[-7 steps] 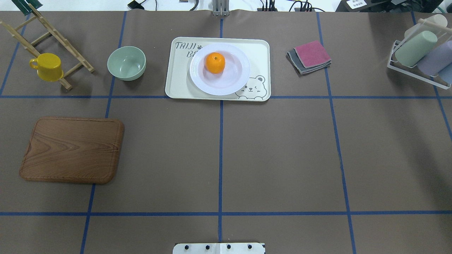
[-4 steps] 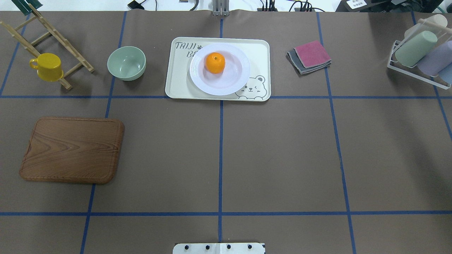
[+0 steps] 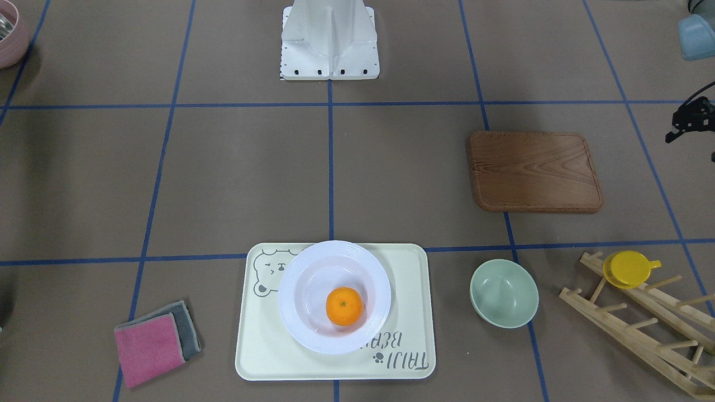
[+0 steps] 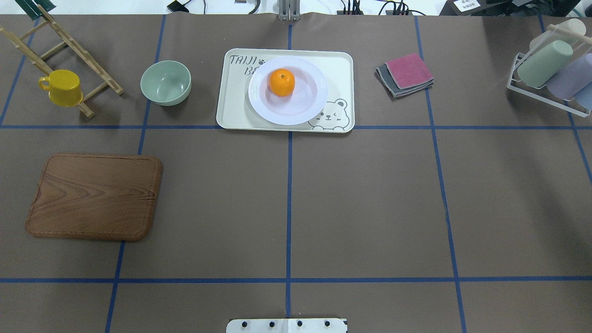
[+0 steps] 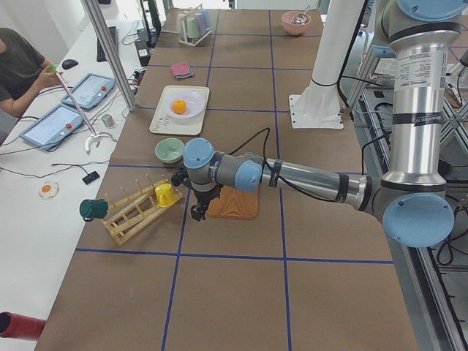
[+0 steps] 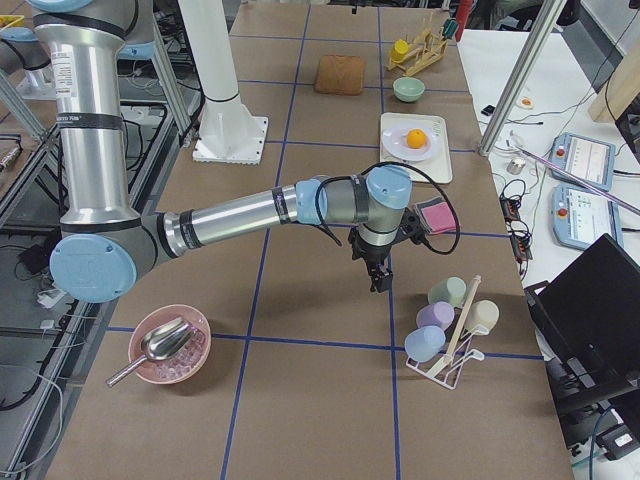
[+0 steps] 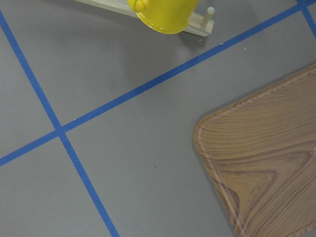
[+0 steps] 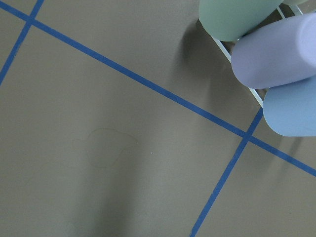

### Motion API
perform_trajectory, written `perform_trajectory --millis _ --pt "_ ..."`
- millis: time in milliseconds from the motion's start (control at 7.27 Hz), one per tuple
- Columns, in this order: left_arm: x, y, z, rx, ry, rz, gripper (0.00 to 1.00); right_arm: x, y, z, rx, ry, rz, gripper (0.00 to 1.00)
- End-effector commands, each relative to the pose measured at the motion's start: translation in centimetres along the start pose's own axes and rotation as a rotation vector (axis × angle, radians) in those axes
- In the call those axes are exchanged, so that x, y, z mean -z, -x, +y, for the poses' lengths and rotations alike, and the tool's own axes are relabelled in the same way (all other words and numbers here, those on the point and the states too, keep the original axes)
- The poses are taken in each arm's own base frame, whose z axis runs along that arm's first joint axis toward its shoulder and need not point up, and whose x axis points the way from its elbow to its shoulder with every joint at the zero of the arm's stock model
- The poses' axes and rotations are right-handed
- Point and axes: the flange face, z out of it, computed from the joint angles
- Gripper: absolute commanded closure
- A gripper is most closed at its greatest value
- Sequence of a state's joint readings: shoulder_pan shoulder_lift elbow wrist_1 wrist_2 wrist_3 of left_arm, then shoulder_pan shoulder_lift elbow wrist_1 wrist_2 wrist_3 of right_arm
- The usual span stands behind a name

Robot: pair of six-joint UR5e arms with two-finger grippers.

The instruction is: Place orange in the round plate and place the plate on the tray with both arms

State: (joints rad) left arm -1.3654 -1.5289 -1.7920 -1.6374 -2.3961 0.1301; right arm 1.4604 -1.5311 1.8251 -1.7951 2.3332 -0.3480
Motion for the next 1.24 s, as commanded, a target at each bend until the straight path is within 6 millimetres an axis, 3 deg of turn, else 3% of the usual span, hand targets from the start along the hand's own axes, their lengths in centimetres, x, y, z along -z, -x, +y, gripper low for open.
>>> perform_trajectory --millis 0,412,1100 --pt "0.84 -0.87 -0.41 0.066 -0.016 -0.001 0.01 -0.19 0.16 -0.09 -0.077 -0.002 -0.004 0.00" --pt "0.66 -0.52 -0.68 0.208 -0.010 -0.012 0.01 -0.35 0.30 -0.17 -0.078 0.001 -0.006 0.00" --pt "1.08 -0.94 -1.14 0.194 -0.023 -0.010 0.01 -0.56 0.68 -0.43 -0.123 0.004 -0.009 0.00"
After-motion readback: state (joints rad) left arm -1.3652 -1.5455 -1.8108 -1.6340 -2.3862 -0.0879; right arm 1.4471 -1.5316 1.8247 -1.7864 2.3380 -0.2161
